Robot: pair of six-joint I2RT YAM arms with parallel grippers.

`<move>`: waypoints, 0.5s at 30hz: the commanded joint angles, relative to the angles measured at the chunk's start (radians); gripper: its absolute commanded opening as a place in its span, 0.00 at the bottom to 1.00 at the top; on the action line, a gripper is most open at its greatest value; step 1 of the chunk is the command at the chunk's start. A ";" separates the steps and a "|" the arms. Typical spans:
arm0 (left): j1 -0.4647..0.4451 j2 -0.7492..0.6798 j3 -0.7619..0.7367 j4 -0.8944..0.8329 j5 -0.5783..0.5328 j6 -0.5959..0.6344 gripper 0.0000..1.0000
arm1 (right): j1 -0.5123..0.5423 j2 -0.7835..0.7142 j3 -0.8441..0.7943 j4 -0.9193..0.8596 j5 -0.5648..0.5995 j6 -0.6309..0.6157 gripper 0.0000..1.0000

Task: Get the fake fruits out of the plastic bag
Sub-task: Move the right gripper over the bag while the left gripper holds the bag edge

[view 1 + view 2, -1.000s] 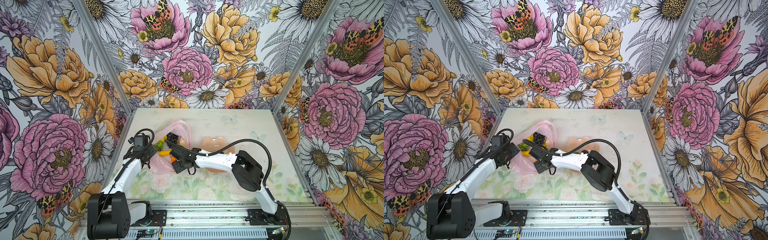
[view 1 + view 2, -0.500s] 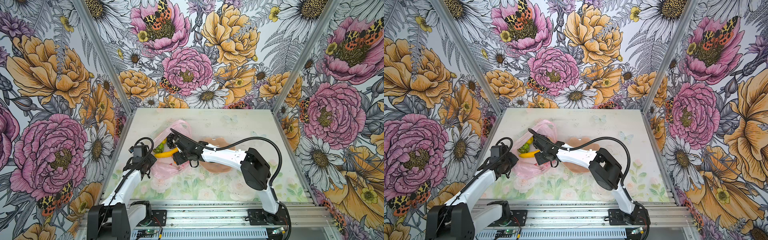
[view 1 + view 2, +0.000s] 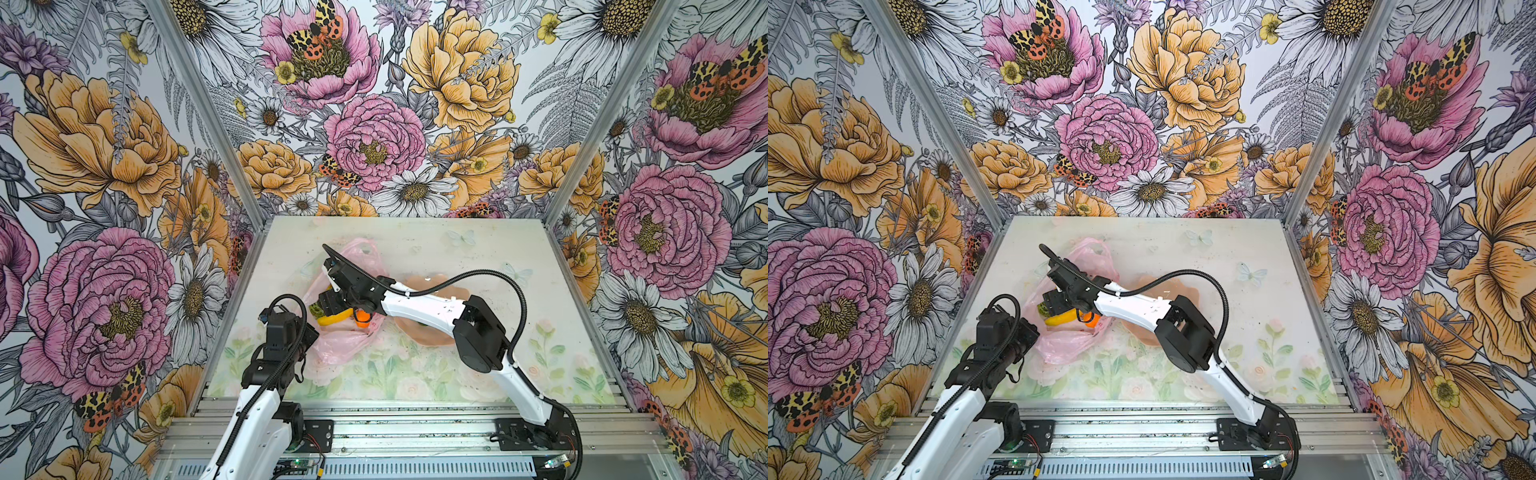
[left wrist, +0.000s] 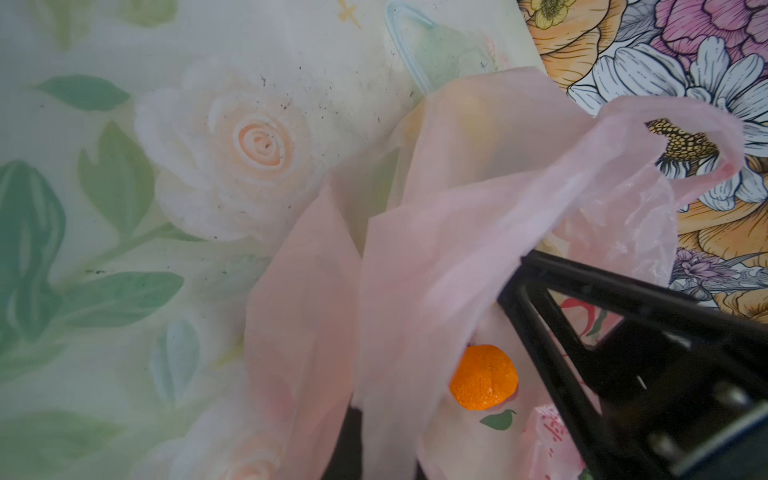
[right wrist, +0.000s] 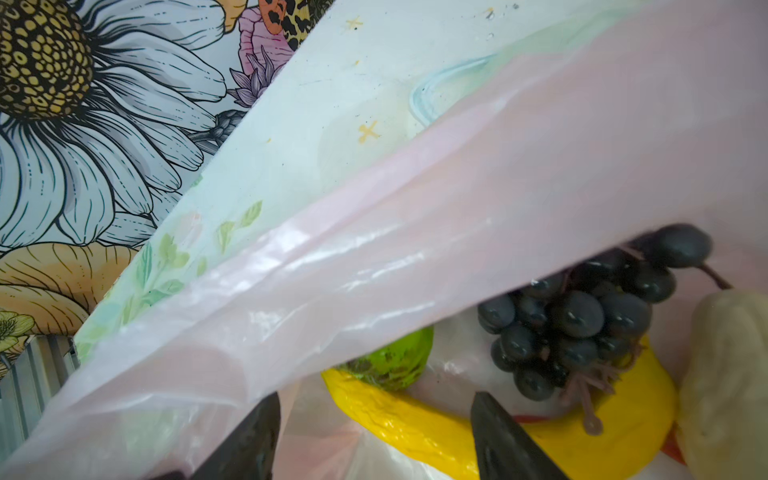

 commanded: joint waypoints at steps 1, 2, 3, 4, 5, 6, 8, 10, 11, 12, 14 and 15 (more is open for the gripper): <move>-0.005 -0.059 -0.028 -0.039 -0.001 -0.045 0.00 | 0.011 0.043 0.060 0.015 0.002 0.066 0.75; -0.004 -0.075 -0.035 -0.042 -0.001 -0.049 0.00 | 0.012 0.056 0.070 0.016 0.005 0.090 0.75; -0.005 -0.088 -0.039 -0.046 -0.002 -0.052 0.00 | 0.012 0.067 0.076 0.016 0.010 0.114 0.75; -0.004 -0.099 -0.044 -0.053 -0.005 -0.055 0.00 | 0.012 0.072 0.078 0.017 0.018 0.146 0.75; -0.005 -0.107 -0.045 -0.057 -0.006 -0.057 0.00 | 0.012 0.079 0.081 0.017 0.020 0.168 0.75; -0.005 -0.113 -0.048 -0.062 -0.008 -0.058 0.00 | 0.013 0.088 0.094 0.017 0.014 0.182 0.75; -0.005 -0.118 -0.051 -0.067 -0.008 -0.058 0.00 | 0.016 0.105 0.125 0.017 -0.006 0.194 0.75; -0.005 -0.114 -0.052 -0.072 -0.008 -0.052 0.00 | 0.018 0.124 0.155 0.017 -0.029 0.215 0.77; -0.005 -0.113 -0.052 -0.074 -0.008 -0.050 0.00 | 0.019 0.133 0.168 0.016 -0.041 0.225 0.77; -0.004 -0.113 -0.054 -0.075 -0.008 -0.049 0.00 | 0.019 0.145 0.182 0.014 -0.048 0.240 0.77; -0.003 -0.112 -0.054 -0.076 -0.008 -0.046 0.00 | 0.021 0.164 0.200 0.014 -0.051 0.264 0.78; -0.003 -0.112 -0.054 -0.077 -0.009 -0.044 0.00 | 0.021 0.172 0.205 0.013 -0.047 0.276 0.79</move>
